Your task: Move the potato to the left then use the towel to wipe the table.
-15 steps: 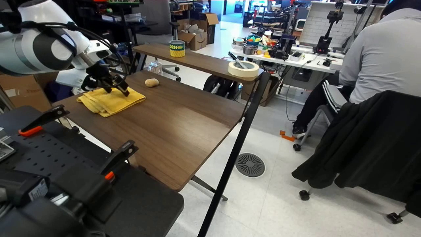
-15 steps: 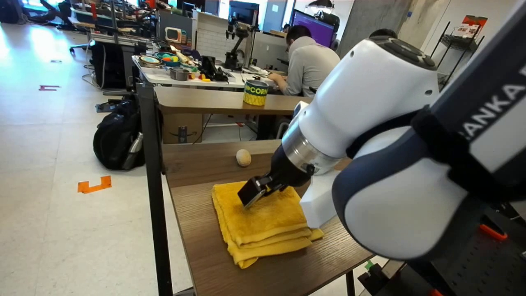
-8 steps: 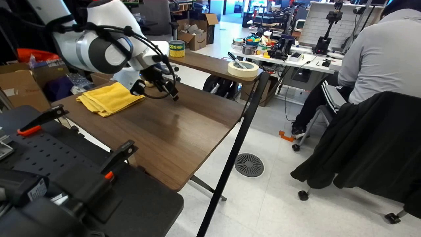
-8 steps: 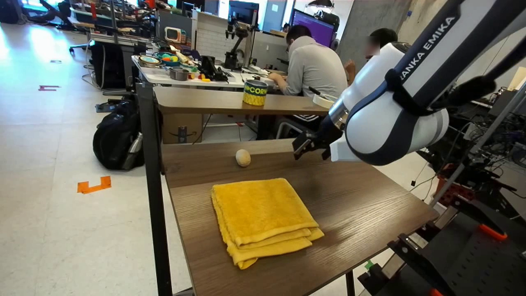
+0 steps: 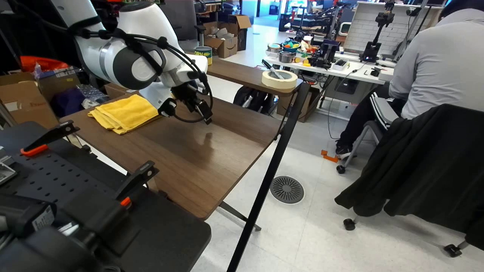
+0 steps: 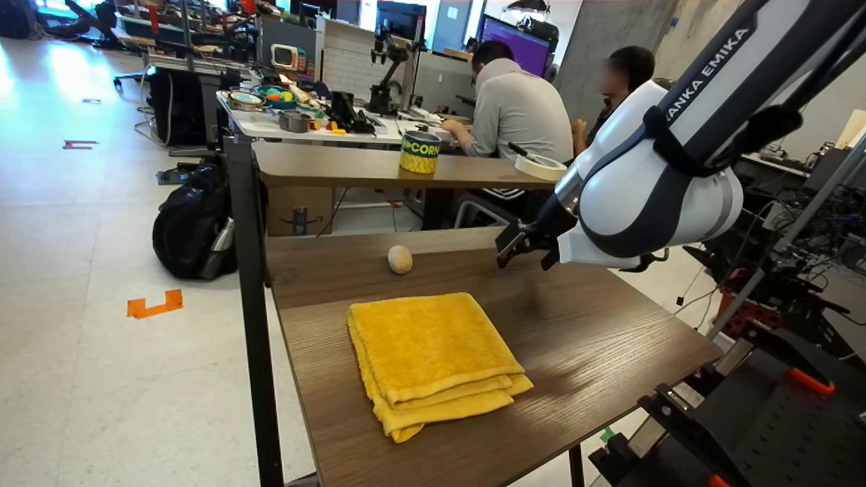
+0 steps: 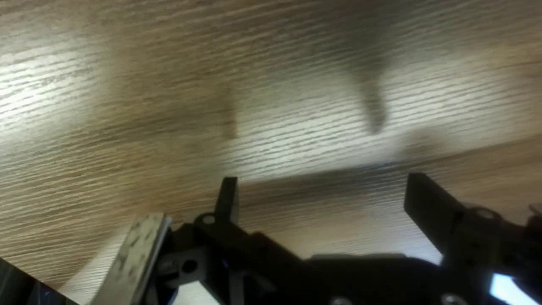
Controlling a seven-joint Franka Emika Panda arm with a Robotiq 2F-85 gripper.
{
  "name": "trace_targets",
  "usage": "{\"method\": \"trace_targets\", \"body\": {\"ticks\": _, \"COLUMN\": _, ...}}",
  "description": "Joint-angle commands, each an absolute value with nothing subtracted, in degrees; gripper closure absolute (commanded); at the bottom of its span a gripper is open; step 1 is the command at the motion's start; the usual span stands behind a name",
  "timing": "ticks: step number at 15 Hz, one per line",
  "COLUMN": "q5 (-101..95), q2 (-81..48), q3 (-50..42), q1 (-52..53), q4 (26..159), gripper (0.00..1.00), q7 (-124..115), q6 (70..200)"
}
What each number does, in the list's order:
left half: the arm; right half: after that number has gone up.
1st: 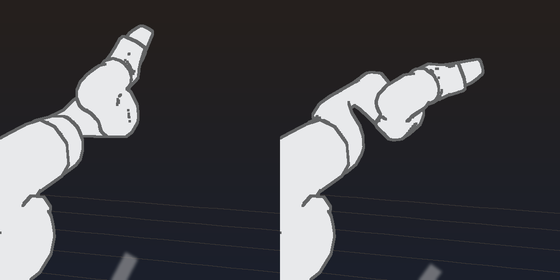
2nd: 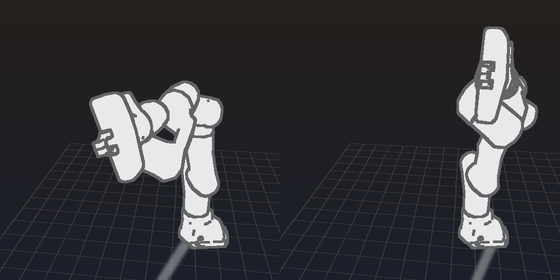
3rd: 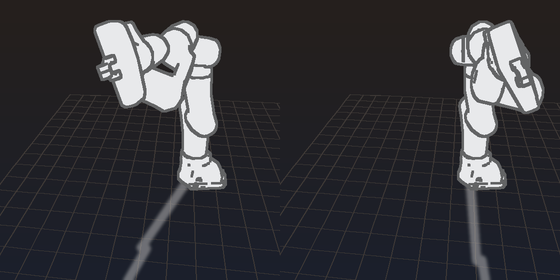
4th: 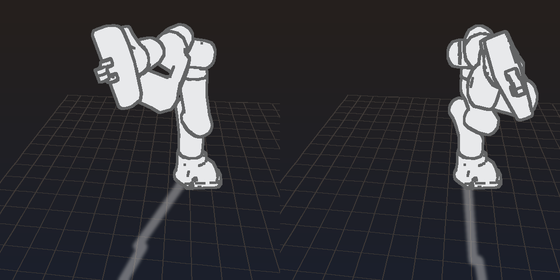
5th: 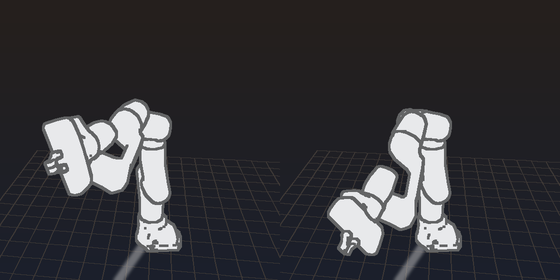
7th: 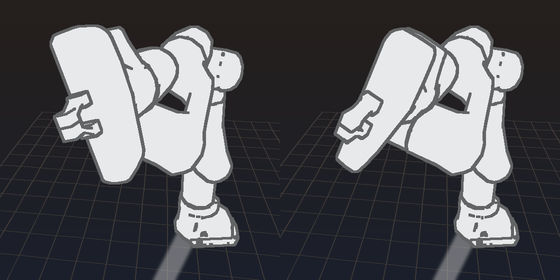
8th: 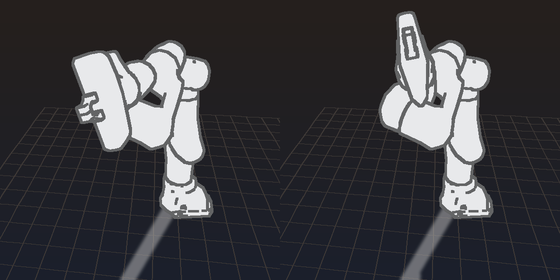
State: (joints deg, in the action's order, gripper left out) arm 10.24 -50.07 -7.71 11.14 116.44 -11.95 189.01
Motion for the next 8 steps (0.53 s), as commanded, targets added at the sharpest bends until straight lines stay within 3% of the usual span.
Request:
{"method": "trace_targets", "body": {"ticks": 1, "q5": 10.76, "q2": -50.07, "q3": -7.45, "q1": 10.93, "q4": 116.4, "gripper": 0.0, "q7": -11.29, "q6": 189.01}}
{"method": "trace_targets", "body": {"ticks": 8, "q5": 10.37, "q2": -45.81, "q3": -6.04, "q1": 10.07, "q4": 121.87, "gripper": 0.0, "q7": -10.48, "q6": 194.08}}
